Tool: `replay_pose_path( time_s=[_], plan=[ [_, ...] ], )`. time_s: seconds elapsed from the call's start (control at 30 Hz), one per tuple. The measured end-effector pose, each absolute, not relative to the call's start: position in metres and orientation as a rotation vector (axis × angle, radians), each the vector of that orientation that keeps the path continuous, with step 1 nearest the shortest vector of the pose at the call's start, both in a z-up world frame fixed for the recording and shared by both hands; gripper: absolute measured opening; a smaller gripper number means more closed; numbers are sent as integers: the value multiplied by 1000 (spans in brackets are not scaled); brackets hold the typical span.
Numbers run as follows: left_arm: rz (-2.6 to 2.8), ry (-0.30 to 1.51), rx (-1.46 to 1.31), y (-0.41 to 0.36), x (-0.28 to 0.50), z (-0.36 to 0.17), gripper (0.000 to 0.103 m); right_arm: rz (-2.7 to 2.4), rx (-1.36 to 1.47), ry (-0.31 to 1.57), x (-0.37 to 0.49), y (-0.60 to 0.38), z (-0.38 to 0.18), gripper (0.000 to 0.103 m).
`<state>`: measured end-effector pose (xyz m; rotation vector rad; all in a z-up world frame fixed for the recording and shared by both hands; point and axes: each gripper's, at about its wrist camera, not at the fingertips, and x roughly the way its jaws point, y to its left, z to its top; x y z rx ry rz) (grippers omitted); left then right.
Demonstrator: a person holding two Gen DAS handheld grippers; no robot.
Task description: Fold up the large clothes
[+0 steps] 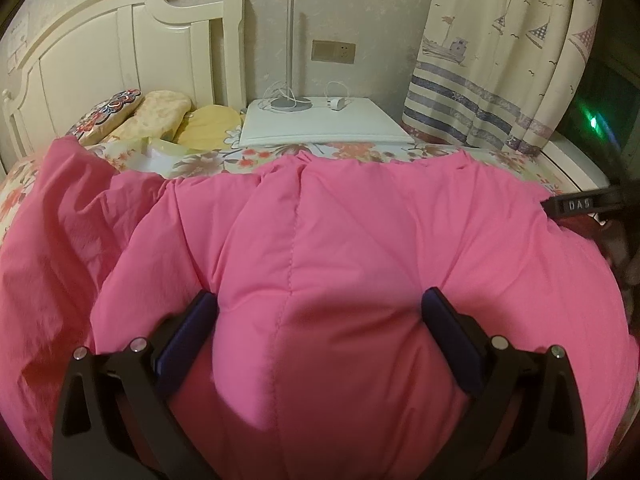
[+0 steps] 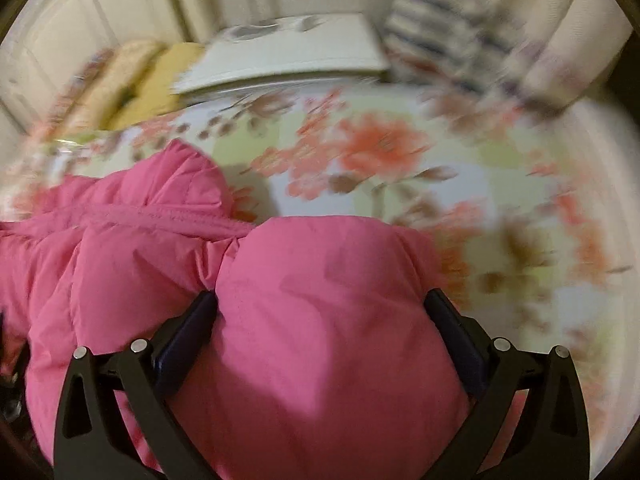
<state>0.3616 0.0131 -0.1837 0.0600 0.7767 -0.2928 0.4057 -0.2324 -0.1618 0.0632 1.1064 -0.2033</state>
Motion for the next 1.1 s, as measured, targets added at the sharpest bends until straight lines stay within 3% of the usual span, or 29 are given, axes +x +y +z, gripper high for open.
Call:
replay_pose_path(
  time_s=[0.17,0.3,0.4,0.8,0.9,1.1],
  plan=[
    [-290,777,62,13,362,-184,101,-101,-87,843,371,-149,-104,99],
    [-292,776,58,13,362,-183,101,5,-194,977,384,-103,-144,99],
    [-303,779,38,15,362,-181,101,73,-29,1017,400,-125,-166,99],
    [-308,777,46,10,361,-180,101,38,-49,1001,391,-121,-156,98],
    [-308,777,44,10,361,-179,101,-16,-80,894,372,-111,-133,98],
    [-307,778,48,8,360,-179,101,33,5,964,380,-124,-162,99]
  ],
)
